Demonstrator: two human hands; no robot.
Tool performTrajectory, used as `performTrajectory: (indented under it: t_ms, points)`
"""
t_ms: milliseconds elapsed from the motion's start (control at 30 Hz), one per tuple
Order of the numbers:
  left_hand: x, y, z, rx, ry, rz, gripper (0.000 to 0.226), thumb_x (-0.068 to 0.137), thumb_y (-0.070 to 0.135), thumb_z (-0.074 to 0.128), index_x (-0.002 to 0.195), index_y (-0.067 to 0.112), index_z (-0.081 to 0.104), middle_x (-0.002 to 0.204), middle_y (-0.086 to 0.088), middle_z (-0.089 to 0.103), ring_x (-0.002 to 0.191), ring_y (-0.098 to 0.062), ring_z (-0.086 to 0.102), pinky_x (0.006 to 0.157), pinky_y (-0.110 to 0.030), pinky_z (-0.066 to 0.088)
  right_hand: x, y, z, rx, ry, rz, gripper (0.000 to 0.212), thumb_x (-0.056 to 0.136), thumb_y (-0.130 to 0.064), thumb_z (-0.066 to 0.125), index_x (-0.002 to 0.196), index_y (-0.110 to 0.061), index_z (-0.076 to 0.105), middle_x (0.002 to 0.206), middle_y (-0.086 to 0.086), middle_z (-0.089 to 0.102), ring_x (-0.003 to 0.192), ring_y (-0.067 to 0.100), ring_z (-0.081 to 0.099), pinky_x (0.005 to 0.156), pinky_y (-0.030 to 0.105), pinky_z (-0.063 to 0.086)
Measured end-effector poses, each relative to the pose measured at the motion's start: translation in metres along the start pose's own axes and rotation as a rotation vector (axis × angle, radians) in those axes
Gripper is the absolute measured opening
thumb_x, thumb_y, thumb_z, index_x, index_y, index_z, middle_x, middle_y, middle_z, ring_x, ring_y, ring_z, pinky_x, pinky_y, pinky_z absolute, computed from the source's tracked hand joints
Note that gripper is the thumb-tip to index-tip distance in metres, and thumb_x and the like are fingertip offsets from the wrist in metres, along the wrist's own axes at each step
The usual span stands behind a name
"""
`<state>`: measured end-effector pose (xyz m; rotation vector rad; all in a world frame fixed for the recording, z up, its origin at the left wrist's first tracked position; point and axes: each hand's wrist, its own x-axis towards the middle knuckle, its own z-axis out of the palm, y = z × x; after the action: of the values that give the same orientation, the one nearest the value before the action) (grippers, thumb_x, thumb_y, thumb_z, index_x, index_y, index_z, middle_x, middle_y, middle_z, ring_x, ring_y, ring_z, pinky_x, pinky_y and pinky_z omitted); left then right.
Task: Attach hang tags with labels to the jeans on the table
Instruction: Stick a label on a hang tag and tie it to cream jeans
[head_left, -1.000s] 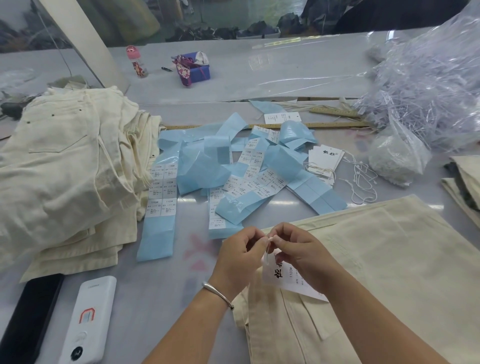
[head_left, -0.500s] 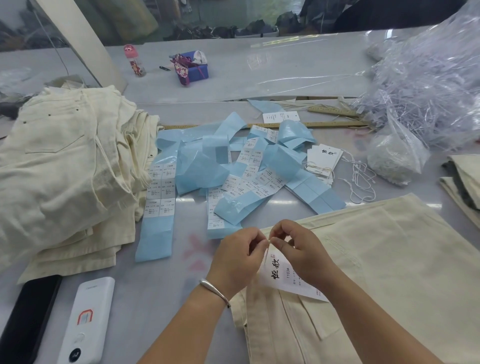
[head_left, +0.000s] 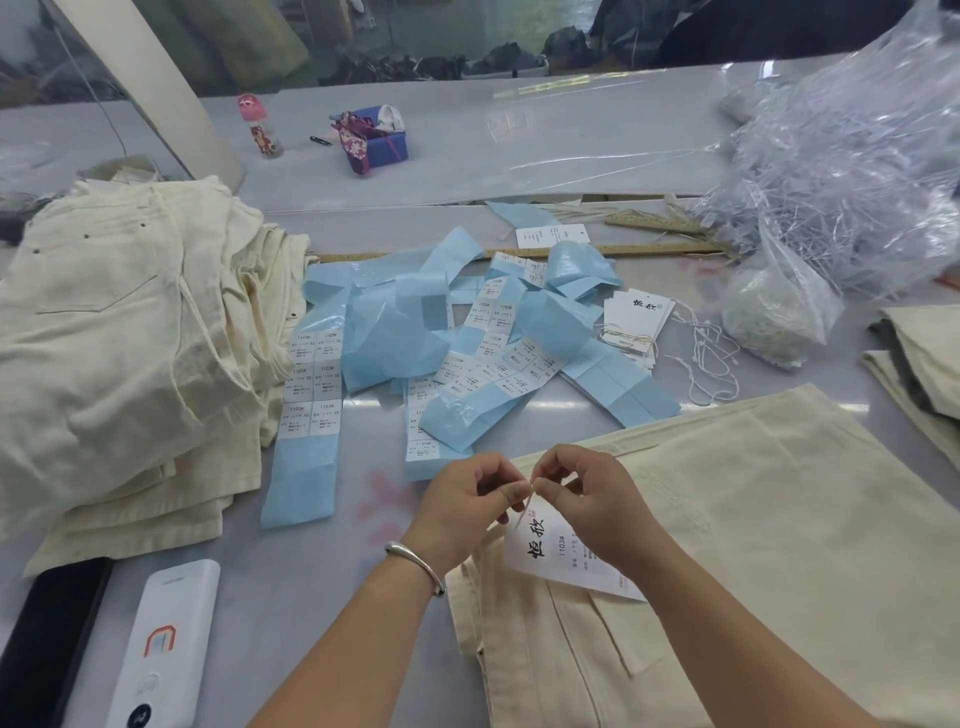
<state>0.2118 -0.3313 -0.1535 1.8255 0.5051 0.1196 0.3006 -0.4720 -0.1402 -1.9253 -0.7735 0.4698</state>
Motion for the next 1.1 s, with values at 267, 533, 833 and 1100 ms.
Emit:
performTrajectory:
  t_ms: [267, 533, 833, 1100]
  points:
    - [0.062, 0.001, 0.048, 0.826, -0.144, -0.001, 0.074, 0.075, 0.065, 0.066, 0.132, 0.021, 0.049, 0.134, 0.002, 0.049, 0.129, -0.020, 0.039, 0.105, -0.036, 0.037, -0.049, 0.055, -0.053, -0.359, 0.218, 0.430, 0.017, 0.087, -0.026, 0.065, 0.099, -0.028, 0.052, 0.090, -0.009, 0.057, 0.084, 0.012, 0.054, 0.074, 0.030, 0.045]
    - [0.082, 0.013, 0.107, 0.793, -0.364, -0.102, 0.081, 0.051, 0.069, 0.075, 0.114, 0.025, 0.048, 0.109, 0.005, 0.059, 0.097, -0.017, 0.060, 0.076, -0.031, 0.049, -0.159, 0.083, -0.065, -0.953, 0.436, 1.010, 0.052, 0.083, -0.067, 0.050, 0.120, -0.031, 0.045, 0.123, -0.003, 0.043, 0.116, 0.017, 0.042, 0.087, 0.032, 0.042]
    - [0.037, 0.041, 0.128, 0.281, -0.782, -0.357, 0.027, 0.080, 0.020, 0.077, 0.103, 0.007, 0.071, 0.097, -0.011, 0.074, 0.083, -0.024, 0.070, 0.082, -0.037, 0.058, -0.211, 0.087, -0.061, -0.167, 0.947, 1.072, 0.112, 0.072, -0.063, 0.071, 0.148, -0.008, 0.009, 0.143, 0.021, 0.032, 0.125, 0.038, 0.042, 0.092, 0.044, 0.046]
    - [-0.014, 0.108, 0.159, -0.228, -0.964, -0.265, 0.028, 0.081, 0.017, 0.072, 0.107, 0.008, 0.072, 0.101, -0.014, 0.072, 0.085, -0.024, 0.071, 0.071, -0.031, 0.057, -0.215, 0.062, -0.085, 0.678, 0.701, 0.744, 0.098, 0.071, -0.075, 0.059, 0.150, -0.038, 0.016, 0.144, -0.005, 0.044, 0.128, 0.022, 0.045, 0.106, 0.039, 0.037]
